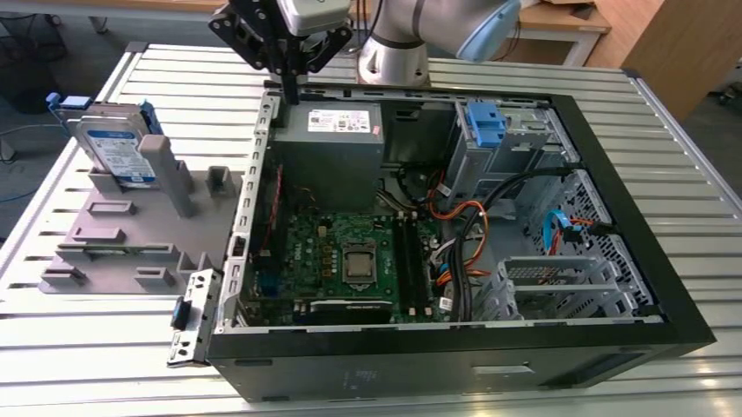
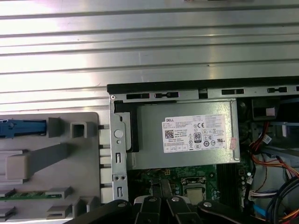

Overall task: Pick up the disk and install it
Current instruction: 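Reach for the disk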

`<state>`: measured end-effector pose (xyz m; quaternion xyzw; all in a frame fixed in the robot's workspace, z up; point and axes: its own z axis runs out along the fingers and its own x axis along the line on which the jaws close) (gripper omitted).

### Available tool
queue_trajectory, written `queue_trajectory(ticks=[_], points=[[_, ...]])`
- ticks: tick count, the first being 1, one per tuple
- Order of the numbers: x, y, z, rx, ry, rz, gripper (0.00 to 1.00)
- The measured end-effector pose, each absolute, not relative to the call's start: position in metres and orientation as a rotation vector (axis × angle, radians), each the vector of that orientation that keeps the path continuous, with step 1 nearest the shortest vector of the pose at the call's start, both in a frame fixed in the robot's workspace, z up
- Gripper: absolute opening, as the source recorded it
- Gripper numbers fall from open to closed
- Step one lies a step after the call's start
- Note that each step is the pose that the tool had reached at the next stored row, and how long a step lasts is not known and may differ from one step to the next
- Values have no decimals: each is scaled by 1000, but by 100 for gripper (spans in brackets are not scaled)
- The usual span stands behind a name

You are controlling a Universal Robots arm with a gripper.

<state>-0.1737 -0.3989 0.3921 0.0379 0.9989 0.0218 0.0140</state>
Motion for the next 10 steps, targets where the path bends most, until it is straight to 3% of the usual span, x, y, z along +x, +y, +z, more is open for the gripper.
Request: queue_trajectory(ticks=[10], points=[[-182,-399,392,118,3111,68,11]])
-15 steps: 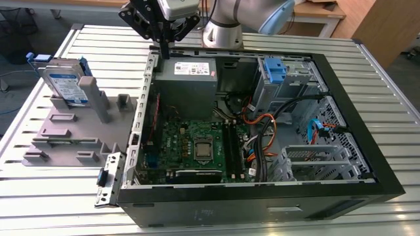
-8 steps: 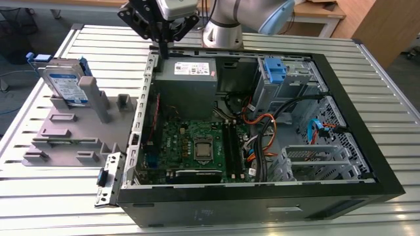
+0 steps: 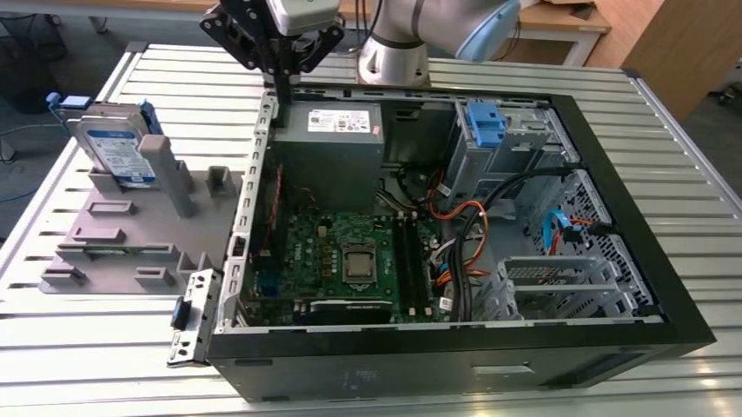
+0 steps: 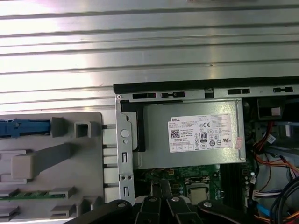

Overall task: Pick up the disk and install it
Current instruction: 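Reach for the disk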

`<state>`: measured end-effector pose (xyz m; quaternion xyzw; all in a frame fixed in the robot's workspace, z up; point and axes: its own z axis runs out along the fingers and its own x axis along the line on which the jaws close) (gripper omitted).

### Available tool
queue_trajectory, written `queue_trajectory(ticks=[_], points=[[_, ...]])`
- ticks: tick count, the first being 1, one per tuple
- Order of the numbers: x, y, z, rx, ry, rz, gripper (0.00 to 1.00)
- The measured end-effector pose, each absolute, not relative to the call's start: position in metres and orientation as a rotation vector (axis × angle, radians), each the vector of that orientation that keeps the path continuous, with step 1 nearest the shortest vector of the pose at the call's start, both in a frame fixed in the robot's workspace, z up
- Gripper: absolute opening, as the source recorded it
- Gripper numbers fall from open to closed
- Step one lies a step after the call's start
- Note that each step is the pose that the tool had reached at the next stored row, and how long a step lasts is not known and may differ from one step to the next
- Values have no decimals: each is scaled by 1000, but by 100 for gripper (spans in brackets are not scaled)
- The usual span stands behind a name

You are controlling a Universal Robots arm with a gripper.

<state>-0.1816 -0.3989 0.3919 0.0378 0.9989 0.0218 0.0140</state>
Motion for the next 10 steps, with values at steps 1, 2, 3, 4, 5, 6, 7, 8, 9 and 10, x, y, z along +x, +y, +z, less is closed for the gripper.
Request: queue_trajectory(ticks=[1,2,3,4,5,6,7,8,9,10], points=[[-183,-399,392,118,3111,68,11],[-183,-399,392,118,3111,68,11],[-184,-399,392,118,3110,68,11],[-184,-399,392,118,3110,68,11],[-184,-399,392,118,3111,68,11],[-184,-399,392,118,3111,68,11],[-184,-399,392,118,3111,68,11],[-185,-399,392,118,3110,68,11],[-185,-399,392,118,3111,68,11],[-186,-399,392,118,3111,68,11]])
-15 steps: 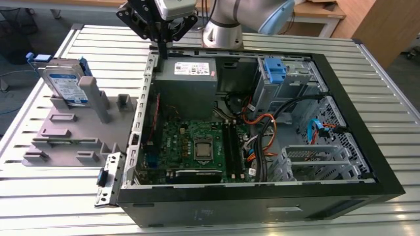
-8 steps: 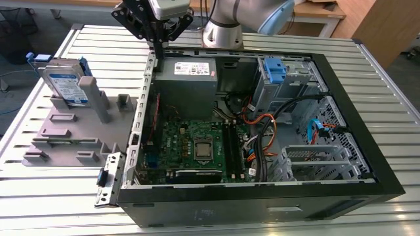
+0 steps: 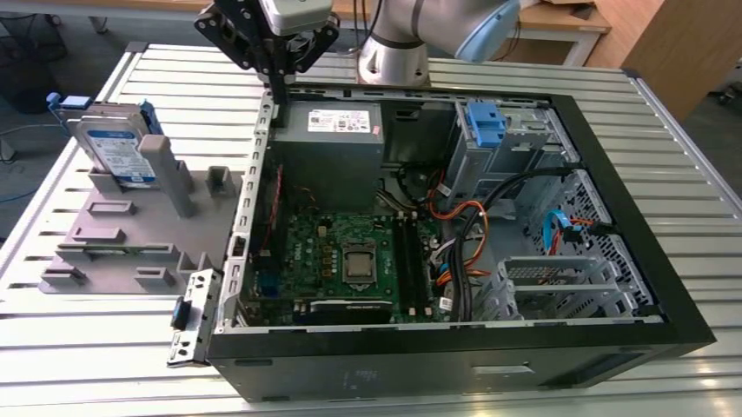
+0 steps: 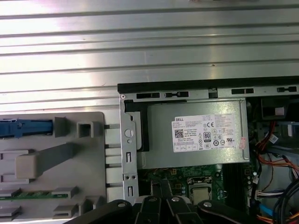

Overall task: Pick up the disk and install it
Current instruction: 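Reach for the disk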

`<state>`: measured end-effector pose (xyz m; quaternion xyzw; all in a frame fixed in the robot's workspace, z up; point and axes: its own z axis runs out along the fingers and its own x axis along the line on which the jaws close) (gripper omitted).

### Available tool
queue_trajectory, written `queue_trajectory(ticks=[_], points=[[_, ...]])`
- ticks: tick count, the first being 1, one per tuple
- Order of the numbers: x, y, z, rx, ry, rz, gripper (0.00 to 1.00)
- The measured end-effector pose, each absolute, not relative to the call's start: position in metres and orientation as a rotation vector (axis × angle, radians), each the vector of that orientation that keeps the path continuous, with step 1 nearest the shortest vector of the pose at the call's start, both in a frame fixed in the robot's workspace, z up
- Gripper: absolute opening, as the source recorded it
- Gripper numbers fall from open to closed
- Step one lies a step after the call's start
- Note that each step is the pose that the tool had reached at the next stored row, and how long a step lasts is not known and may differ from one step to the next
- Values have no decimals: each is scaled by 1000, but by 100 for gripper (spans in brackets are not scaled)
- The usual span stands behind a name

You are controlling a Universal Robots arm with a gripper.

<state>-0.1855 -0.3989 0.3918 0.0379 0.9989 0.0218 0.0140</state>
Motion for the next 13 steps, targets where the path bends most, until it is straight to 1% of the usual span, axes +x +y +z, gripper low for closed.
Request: queue_trajectory(ticks=[13], points=[[-188,-399,392,118,3111,68,11]])
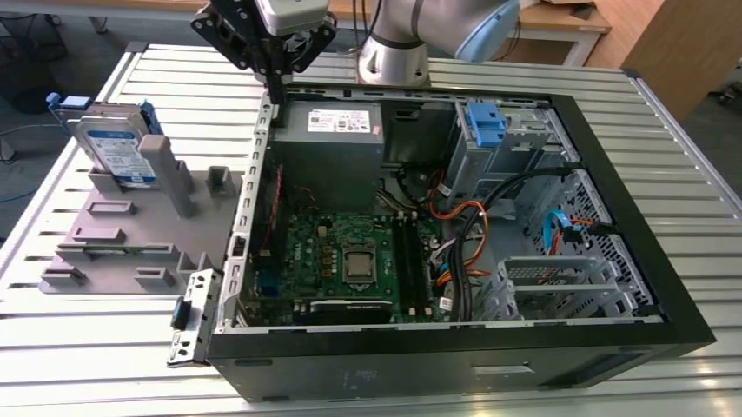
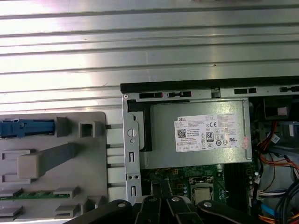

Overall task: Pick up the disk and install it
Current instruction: 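Reach for the disk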

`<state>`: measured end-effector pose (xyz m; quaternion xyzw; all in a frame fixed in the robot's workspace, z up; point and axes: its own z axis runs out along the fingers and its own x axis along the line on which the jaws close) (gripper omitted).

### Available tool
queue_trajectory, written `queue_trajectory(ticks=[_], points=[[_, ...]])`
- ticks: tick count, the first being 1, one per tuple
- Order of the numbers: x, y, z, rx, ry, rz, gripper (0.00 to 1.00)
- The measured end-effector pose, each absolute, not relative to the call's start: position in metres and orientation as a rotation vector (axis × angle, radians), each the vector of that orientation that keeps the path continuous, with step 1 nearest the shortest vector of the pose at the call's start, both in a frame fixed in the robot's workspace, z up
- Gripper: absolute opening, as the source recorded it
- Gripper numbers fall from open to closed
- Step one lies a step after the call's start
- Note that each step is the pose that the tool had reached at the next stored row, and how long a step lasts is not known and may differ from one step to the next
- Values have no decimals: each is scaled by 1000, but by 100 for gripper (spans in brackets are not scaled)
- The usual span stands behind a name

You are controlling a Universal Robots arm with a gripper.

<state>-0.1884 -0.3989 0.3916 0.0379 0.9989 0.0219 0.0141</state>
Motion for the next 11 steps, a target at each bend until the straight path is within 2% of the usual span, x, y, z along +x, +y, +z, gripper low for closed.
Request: queue_trajectory(ticks=[11], points=[[-190,-399,391,118,3110,68,11]])
